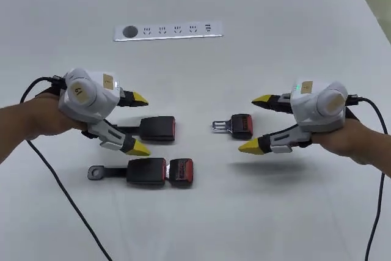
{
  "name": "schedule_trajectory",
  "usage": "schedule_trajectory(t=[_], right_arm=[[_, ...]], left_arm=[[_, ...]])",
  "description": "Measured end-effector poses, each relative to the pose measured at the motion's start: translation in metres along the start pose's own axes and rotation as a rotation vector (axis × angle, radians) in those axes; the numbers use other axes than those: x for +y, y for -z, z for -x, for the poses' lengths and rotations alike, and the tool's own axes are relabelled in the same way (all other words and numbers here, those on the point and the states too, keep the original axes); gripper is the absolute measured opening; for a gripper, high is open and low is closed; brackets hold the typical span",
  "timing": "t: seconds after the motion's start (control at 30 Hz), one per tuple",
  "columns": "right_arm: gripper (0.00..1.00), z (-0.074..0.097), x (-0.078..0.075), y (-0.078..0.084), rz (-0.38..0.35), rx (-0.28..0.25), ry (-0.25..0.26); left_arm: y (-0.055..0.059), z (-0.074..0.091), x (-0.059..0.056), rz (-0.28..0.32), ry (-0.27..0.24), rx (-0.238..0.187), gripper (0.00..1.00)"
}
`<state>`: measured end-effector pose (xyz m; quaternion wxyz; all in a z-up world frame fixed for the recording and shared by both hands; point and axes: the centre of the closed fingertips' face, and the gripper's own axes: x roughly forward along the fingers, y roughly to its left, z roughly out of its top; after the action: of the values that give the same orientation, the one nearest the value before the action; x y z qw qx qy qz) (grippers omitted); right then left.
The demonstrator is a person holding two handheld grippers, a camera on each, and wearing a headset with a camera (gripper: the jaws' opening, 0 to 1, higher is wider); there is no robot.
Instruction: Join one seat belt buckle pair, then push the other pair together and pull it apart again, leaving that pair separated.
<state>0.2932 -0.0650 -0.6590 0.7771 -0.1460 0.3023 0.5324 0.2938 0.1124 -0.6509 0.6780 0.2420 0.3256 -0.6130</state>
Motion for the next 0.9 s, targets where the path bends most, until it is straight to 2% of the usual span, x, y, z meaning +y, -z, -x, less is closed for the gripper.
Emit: schedule_trajectory(t=[0.1, 0.23, 0.3, 0.5, 0.73, 0.83, 0.9], right_arm=[[0.69, -0.004, -0.002, 0.004, -0.015, 0.005, -0.026], [0.68, -0.010, 0.000, 0.009, -0.002, 0.030, -0.057], [0.66, -0.012, 0.000, 0.010, 0.004, 0.035, -0.063], [0.61, -0.019, -0.001, 0.011, 0.023, 0.061, -0.087], [0.54, -0.025, -0.004, 0.016, 0.074, 0.107, -0.108], [0.50, -0.025, -0.004, 0.017, 0.090, 0.113, -0.106], [0.46, -0.024, -0.007, 0.017, 0.105, 0.120, -0.099]], left_arm=[[0.011, -0.008, 0.005, 0.005, 0.011, 0.006, 0.70], [0.019, -0.015, 0.005, -0.002, 0.029, 0.021, 0.68], [0.017, -0.013, 0.005, -0.008, 0.031, 0.026, 0.67], [0.021, -0.018, 0.010, -0.022, 0.040, 0.026, 0.62], [0.026, -0.023, 0.011, -0.073, 0.035, 0.058, 0.53], [0.026, -0.024, 0.018, -0.094, 0.021, 0.044, 0.46], [0.025, -0.025, 0.017, -0.092, 0.023, 0.039, 0.45]])
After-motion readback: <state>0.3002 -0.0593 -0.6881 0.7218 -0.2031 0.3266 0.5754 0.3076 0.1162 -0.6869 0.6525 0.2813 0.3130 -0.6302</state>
